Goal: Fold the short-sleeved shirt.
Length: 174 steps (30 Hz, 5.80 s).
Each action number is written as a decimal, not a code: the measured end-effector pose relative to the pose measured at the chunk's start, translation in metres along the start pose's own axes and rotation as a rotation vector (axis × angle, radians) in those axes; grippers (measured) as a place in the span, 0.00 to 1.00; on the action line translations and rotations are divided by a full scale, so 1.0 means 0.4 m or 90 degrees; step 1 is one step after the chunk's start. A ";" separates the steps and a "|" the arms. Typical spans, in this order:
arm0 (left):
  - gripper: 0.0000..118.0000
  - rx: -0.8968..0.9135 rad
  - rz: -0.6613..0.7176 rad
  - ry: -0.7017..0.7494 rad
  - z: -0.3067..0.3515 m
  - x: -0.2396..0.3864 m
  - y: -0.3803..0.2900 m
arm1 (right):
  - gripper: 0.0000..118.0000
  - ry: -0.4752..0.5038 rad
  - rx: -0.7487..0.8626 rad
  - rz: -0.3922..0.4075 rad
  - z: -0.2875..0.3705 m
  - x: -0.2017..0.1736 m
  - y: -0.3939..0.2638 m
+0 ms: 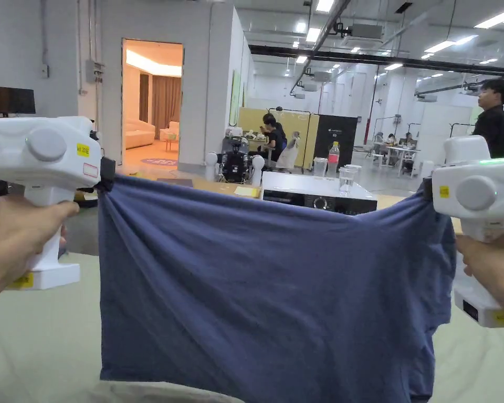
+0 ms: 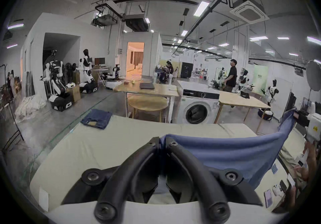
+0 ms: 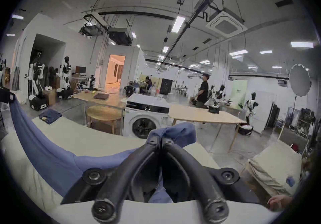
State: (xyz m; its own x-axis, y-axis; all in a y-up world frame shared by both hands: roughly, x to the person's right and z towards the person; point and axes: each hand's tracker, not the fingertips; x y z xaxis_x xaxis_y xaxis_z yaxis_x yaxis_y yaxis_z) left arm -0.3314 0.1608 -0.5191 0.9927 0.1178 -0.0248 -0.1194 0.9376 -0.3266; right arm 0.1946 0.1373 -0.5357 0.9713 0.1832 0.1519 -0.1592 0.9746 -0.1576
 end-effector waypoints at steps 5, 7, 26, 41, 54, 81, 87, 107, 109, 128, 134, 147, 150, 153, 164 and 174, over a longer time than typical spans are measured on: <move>0.00 0.015 -0.008 0.006 -0.004 0.016 0.099 | 0.00 -0.016 0.023 -0.005 -0.024 0.019 0.109; 0.00 0.024 -0.014 0.004 0.002 0.017 0.126 | 0.00 -0.025 0.037 -0.009 -0.020 0.020 0.146; 0.00 -0.020 -0.034 -0.017 0.144 -0.043 -0.181 | 0.00 0.000 0.022 0.027 0.177 -0.021 -0.039; 0.00 -0.066 0.027 -0.046 0.410 -0.120 -0.599 | 0.00 0.072 -0.078 0.017 0.482 -0.036 -0.389; 0.00 -0.264 0.007 -0.005 0.370 -0.095 -0.922 | 0.00 0.128 -0.265 -0.032 0.517 -0.090 -0.746; 0.00 -0.044 -0.088 -0.006 0.279 0.150 -0.915 | 0.00 0.165 -0.091 -0.104 0.467 -0.307 -0.776; 0.00 -0.069 -0.073 -0.018 0.247 0.161 -0.898 | 0.00 0.181 -0.085 -0.118 0.451 -0.360 -0.764; 0.54 -0.465 0.106 0.015 -0.468 -0.232 -0.711 | 0.00 0.177 -0.208 -0.080 0.253 -0.359 -0.860; 0.54 -0.500 0.104 0.018 -0.516 -0.224 -0.751 | 0.00 0.171 -0.214 -0.076 0.246 -0.352 -0.868; 0.00 -0.398 -0.072 0.075 -0.435 -0.143 -0.746 | 0.16 0.121 -0.314 -0.092 0.053 -0.162 -0.809; 0.00 -0.388 -0.062 0.082 -0.378 -0.179 -0.720 | 0.46 0.131 -0.396 -0.075 -0.187 -0.091 -0.757; 0.00 -0.414 -0.076 0.083 -0.361 -0.159 -0.761 | 0.34 0.222 -0.653 -0.077 -0.503 -0.201 -0.911; 0.00 -0.419 -0.076 0.082 -0.357 -0.157 -0.770 | 0.02 0.220 -0.608 -0.039 -0.475 -0.223 -0.903; 0.00 -0.421 -0.072 0.079 -0.356 -0.153 -0.773 | 0.01 0.241 -0.607 -0.045 -0.456 -0.239 -0.905; 0.00 -0.303 -0.045 0.050 -0.223 -0.147 -0.623 | 0.01 0.174 -0.363 -0.068 -0.259 -0.104 -0.664; 0.00 -0.138 -0.049 0.031 -0.013 -0.102 -0.325 | 0.01 0.103 -0.113 -0.071 0.017 0.022 -0.333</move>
State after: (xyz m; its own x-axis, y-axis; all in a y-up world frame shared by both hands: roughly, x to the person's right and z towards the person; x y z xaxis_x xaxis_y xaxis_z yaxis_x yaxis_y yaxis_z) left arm -0.3563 0.0324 -0.4806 0.9990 0.0284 -0.0356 -0.0429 0.8502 -0.5247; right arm 0.2231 0.0099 -0.5066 0.9990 0.0391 0.0215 -0.0302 0.9472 -0.3194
